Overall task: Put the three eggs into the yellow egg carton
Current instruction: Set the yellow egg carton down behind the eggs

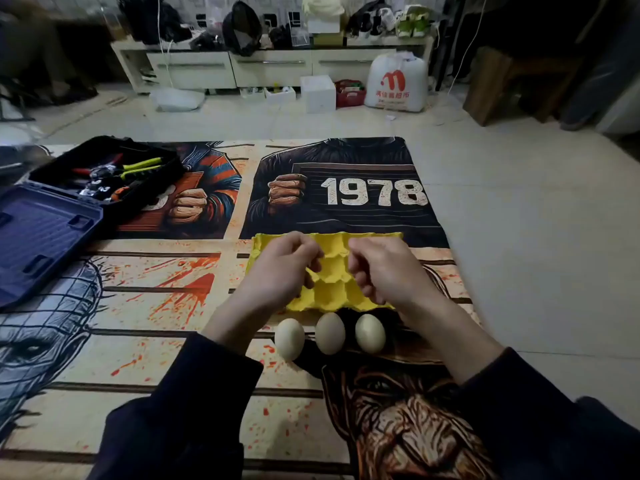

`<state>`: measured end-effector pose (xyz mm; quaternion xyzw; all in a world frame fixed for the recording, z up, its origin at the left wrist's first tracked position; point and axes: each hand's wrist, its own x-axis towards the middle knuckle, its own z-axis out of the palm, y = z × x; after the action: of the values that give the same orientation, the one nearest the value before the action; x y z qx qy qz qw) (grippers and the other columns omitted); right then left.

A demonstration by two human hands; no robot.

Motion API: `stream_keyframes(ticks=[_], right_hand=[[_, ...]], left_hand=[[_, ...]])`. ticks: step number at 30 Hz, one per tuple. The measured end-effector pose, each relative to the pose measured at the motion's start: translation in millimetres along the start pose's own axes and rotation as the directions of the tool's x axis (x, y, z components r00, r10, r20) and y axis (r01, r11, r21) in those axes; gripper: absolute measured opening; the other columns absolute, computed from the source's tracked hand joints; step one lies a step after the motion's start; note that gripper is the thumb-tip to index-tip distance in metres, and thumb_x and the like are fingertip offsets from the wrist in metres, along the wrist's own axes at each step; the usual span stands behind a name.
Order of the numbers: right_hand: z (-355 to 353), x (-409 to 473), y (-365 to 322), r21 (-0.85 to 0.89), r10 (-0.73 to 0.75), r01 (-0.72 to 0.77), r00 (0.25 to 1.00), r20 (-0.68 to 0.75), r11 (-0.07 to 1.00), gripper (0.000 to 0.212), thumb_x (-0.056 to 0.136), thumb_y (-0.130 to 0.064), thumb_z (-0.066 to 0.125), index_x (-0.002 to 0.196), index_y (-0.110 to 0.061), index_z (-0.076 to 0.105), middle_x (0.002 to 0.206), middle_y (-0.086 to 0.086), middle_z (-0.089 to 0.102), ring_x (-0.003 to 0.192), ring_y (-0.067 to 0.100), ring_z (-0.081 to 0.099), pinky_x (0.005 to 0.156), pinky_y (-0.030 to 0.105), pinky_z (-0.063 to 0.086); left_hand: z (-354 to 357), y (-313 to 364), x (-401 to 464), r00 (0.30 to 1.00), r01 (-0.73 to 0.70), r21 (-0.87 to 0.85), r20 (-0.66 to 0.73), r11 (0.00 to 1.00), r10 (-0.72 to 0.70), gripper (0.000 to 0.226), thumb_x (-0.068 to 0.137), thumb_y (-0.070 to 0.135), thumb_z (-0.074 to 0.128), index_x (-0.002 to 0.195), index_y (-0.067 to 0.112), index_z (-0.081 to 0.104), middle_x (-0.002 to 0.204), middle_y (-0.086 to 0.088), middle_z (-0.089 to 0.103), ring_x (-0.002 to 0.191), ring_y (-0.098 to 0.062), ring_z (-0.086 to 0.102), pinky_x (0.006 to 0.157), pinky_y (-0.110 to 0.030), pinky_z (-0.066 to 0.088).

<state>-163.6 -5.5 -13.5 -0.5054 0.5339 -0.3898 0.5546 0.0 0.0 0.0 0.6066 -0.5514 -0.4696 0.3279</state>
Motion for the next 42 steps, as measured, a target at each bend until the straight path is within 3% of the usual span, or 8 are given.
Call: stream_keyframes(ticks=[3, 5, 8, 14, 26, 32, 38, 42], right_hand=[[-4, 4, 9, -0.530, -0.170, 0.107, 0.983, -0.072, 0.841, 0.020, 0.089, -0.026, 0.052, 0.073, -0.019, 0.062, 0.064, -0.003, 0.063, 0.058, 0.016, 0.056, 0.051, 0.030, 0.045], [-6, 2, 16, -0.754, -0.210, 0.104, 0.977, -0.046, 0.649, 0.011, 0.086, -0.030, 0.053, 0.087, -0.022, 0.062, 0.075, -0.005, 0.061, 0.073, 0.018, 0.058, 0.060, 0.033, 0.043], [-9, 1, 26, -0.892, -0.266, 0.097, 0.964, -0.027, 0.441, 0.024, 0.089, -0.030, 0.056, 0.109, -0.019, 0.062, 0.094, 0.000, 0.054, 0.096, 0.025, 0.055, 0.071, 0.035, 0.040], [-11, 1, 32, -0.943, -0.221, 0.112, 0.974, 0.042, 0.314, 0.028, 0.088, -0.023, 0.063, 0.116, -0.020, 0.062, 0.110, 0.004, 0.050, 0.104, 0.028, 0.051, 0.073, 0.036, 0.041], [-12, 0, 30, -0.950, -0.196, 0.100, 0.980, 0.042, 0.297, 0.025, 0.089, -0.019, 0.063, 0.113, -0.015, 0.064, 0.109, 0.004, 0.050, 0.099, 0.027, 0.055, 0.074, 0.036, 0.044], [-12, 1, 27, -0.948, -0.196, 0.099, 0.980, 0.040, 0.303, 0.017, 0.088, -0.017, 0.064, 0.105, -0.014, 0.064, 0.106, 0.005, 0.052, 0.101, 0.027, 0.053, 0.071, 0.032, 0.040], [-11, 0, 24, -0.946, -0.194, 0.065, 0.981, 0.002, 0.318, 0.014, 0.089, -0.019, 0.064, 0.102, -0.016, 0.066, 0.099, 0.002, 0.051, 0.091, 0.024, 0.053, 0.063, 0.031, 0.035], [-11, 0, 25, -0.941, -0.193, 0.058, 0.981, -0.008, 0.334, 0.014, 0.089, -0.019, 0.065, 0.102, -0.016, 0.068, 0.102, 0.002, 0.055, 0.087, 0.022, 0.053, 0.061, 0.031, 0.036]], left_hand=[[-6, -10, 5, 0.981, -0.015, 0.519, -0.156, 0.855, 0.112, 0.011, 0.098, 0.030, 0.052, 0.097, 0.021, 0.058, 0.092, 0.000, 0.065, 0.080, -0.014, 0.061, 0.071, -0.034, 0.057], [-9, -16, 4, 0.992, 0.073, 0.690, -0.125, 0.720, 0.019, 0.028, 0.096, 0.041, 0.052, 0.102, 0.016, 0.062, 0.099, -0.007, 0.068, 0.090, -0.028, 0.067, 0.083, -0.047, 0.060], [-11, -22, 1, 0.985, 0.128, 0.767, -0.025, 0.628, -0.170, 0.045, 0.091, 0.056, 0.057, 0.099, 0.012, 0.066, 0.097, -0.010, 0.071, 0.091, -0.032, 0.070, 0.086, -0.050, 0.061], [-11, -34, 5, 0.974, 0.095, 0.835, 0.034, 0.542, -0.223, 0.058, 0.077, 0.067, 0.069, 0.100, 0.013, 0.067, 0.097, -0.009, 0.071, 0.091, -0.031, 0.071, 0.087, -0.048, 0.061], [-8, -35, 5, 0.960, 0.079, 0.840, 0.081, 0.537, -0.269, 0.053, 0.068, 0.062, 0.081, 0.075, 0.016, 0.056, 0.087, -0.008, 0.065, 0.093, -0.034, 0.071, 0.082, -0.045, 0.060], [-12, -26, 0, 0.965, 0.042, 0.793, 0.127, 0.608, -0.231, 0.050, 0.073, 0.049, 0.083, 0.099, 0.008, 0.072, 0.098, -0.012, 0.073, 0.091, -0.030, 0.071, 0.083, -0.046, 0.062], [-26, -14, 0, 0.988, 0.013, 0.628, 0.111, 0.778, -0.106, 0.036, 0.076, 0.036, 0.083, 0.106, 0.016, 0.080, 0.108, -0.004, 0.076, 0.091, -0.019, 0.071, 0.083, -0.040, 0.063], [-30, -13, 2, 0.998, 0.002, 0.575, 0.047, 0.818, -0.036, 0.029, 0.078, 0.032, 0.082, 0.102, 0.016, 0.083, 0.103, -0.003, 0.080, 0.082, -0.009, 0.071, 0.076, -0.036, 0.065]])
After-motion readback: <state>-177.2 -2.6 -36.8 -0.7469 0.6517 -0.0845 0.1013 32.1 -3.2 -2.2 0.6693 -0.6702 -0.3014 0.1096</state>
